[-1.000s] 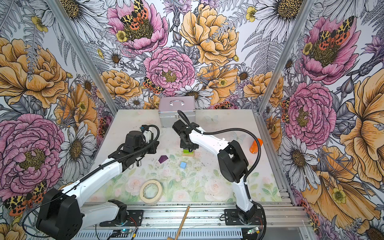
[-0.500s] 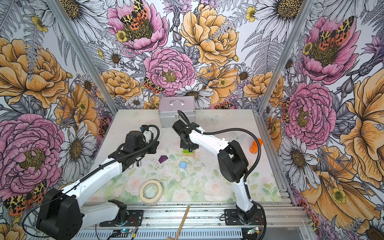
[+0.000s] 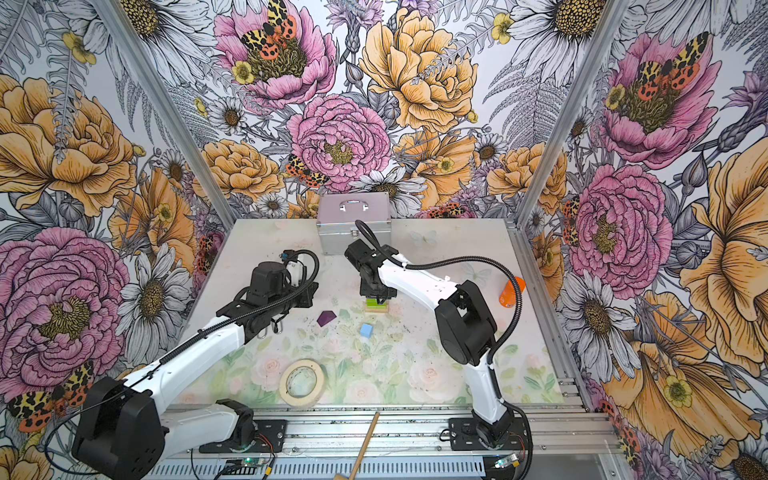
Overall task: Build the wood block tower
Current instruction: 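Lower the light-blue cube onto the green block with the right gripper, then open the right gripper and raise it away from the stack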
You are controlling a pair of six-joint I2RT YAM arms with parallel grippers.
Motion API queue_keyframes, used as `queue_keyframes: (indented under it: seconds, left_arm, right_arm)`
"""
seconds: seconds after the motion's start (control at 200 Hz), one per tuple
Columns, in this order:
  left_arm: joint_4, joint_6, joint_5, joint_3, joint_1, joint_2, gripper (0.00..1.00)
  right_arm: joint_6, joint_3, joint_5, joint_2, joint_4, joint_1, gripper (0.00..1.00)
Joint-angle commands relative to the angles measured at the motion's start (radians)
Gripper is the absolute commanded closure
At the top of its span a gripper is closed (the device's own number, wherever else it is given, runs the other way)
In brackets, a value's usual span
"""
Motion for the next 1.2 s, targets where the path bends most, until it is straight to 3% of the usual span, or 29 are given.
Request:
queue_keyframes:
  seconds: [0.0, 0.225, 0.806, 0.966, 1.076, 1.191]
  left_arm:
    - [0.029, 0.013, -0.003, -0.013, 0.005, -0.004, 0.9]
    - [0.029, 0.013, -0.005, -0.012, 0.005, -0.004, 0.9]
    - [0.028, 0.014, -0.007, -0.012, 0.004, -0.007, 0.9]
    - [0.028, 0.01, -0.007, -0.011, 0.007, -0.003, 0.9]
    - [0.017, 0.008, -0.007, -0.002, 0.005, -0.002, 0.89]
    - [0.007, 0.001, -0.018, 0.002, -0.012, -0.016, 0.88]
  right_arm:
    - [0.013, -0.01, -0.003, -0.013, 0.012, 0.002, 0.72]
    - [0.014, -0.02, 0.0, -0.022, 0.012, 0.003, 0.7]
    - [0.01, -0.017, 0.003, -0.031, 0.01, 0.002, 0.5]
    - [0.007, -0.015, 0.001, -0.063, 0.01, 0.004, 0.4]
    - [0.006, -0.022, 0.014, -0.107, 0.011, 0.007, 0.26]
    - [0.0, -0.038, 0.04, -0.172, 0.011, 0.019, 0.22]
